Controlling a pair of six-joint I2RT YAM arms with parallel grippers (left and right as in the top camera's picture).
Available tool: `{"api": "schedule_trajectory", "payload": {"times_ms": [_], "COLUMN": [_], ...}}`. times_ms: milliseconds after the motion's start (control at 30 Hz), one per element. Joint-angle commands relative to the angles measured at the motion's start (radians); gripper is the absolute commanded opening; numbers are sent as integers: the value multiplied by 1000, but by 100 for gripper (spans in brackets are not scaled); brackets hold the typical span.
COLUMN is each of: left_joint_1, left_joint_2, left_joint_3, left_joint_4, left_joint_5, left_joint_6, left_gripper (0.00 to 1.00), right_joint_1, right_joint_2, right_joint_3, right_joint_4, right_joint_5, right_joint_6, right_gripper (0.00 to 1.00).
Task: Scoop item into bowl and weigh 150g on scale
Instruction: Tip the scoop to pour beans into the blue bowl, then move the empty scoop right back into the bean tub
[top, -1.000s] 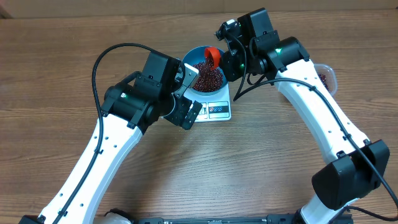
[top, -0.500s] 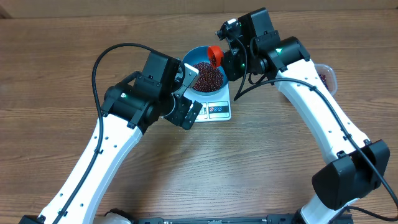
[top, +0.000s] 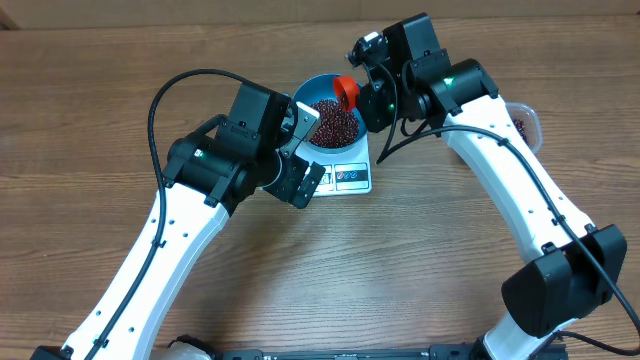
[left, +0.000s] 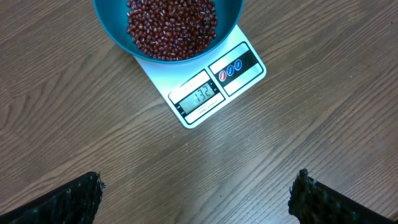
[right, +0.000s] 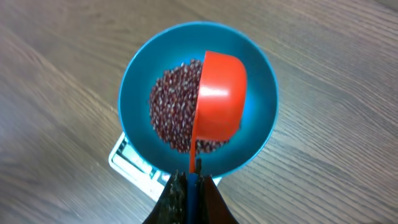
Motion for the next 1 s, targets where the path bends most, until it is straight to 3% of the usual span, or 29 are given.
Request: {"api": "schedule_trajectory", "payload": {"times_ms": [0,233,467,600,733,867,967], "left_joint_1": [1,1,1,1,1,1,1], "left_joint_2": [7,7,7,7,7,7,7], "left_joint_3": [-7,-7,-7,-7,-7,-7,-7], "left_joint_4": [3,3,3,3,3,3,3], "left_joint_5": [15,15,15,15,15,15,15], "left_joint_6": [22,22,22,22,22,22,22], "left_gripper": [100,100,100,100,100,100,100], "right_joint_1": [24,25,37,38,54,56,61], "right_joint_2": [-31,-31,-31,-31,-31,-31,-31], "right_joint_3": [35,35,35,35,35,35,35], "right_joint_4": [8,33,10,50,-8,31,-6], "right_joint_5": [34,103,89,116,58,154,75], "right_joint_6": [-83,-45,-175,-103,-257,-142,-240], "right_gripper": [4,4,4,4,3,4,4]}}
